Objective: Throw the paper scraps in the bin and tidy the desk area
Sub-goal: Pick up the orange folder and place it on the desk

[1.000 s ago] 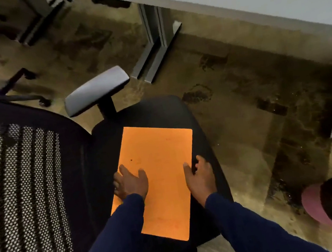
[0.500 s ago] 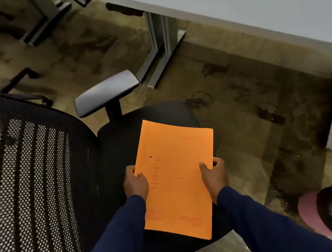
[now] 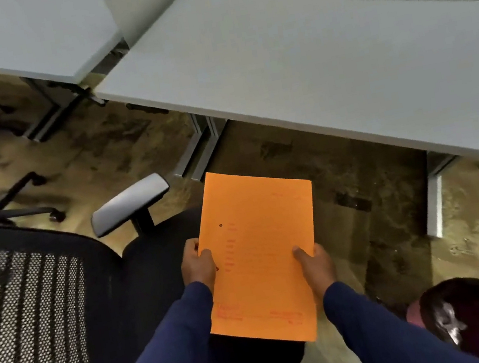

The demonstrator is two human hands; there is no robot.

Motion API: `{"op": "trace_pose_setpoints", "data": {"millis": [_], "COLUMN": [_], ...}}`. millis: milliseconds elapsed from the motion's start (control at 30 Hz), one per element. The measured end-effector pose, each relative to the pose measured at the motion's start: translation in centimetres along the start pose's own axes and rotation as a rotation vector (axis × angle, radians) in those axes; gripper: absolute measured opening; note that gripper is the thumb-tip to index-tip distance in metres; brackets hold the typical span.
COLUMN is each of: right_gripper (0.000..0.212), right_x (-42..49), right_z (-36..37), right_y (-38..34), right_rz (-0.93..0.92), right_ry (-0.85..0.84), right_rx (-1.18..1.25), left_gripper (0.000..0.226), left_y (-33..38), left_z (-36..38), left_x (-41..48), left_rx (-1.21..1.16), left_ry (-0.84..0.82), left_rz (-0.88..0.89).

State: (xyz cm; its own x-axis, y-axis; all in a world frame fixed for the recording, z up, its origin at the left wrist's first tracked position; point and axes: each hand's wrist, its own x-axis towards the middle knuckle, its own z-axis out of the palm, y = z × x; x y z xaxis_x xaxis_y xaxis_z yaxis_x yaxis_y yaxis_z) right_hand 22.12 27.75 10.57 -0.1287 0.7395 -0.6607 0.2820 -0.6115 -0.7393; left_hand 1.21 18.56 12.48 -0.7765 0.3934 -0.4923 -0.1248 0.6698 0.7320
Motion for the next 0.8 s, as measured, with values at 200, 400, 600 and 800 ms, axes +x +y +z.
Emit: {"op": "trace_pose_setpoints", "data": {"millis": [200, 400, 600, 800], "right_gripper": [0.03, 0.015, 0.018, 0.02], "right_x": [-1.7, -1.9, -2.2, -3.3], "right_z": [-6.5, -14.3, -24.0, -31.3], "right_y": [-4.9, -9.0, -13.1, -16.4], "right_rz": [-0.089, -0.153, -0.214, -0.235], "right_ry": [0.037, 0.09, 0.123, 0.176], "right_rx": [0.066, 0.121, 0.082, 0.074], "left_gripper": [0.018, 0.019, 0.018, 0.018], "left_y": [6.5, 12.8, 18.0, 22.3], "left_z": [3.7, 9.2, 15.8, 20.5], "left_x": [-4.3, -8.5, -15.0, -19.9], "left_rx": [-0.013, -0.01, -0.067, -0.091], "left_ry": [-0.016, -0.044, -0.043, -0.037], "left_rz": [0.067, 0.153, 0.215, 0.253]}}
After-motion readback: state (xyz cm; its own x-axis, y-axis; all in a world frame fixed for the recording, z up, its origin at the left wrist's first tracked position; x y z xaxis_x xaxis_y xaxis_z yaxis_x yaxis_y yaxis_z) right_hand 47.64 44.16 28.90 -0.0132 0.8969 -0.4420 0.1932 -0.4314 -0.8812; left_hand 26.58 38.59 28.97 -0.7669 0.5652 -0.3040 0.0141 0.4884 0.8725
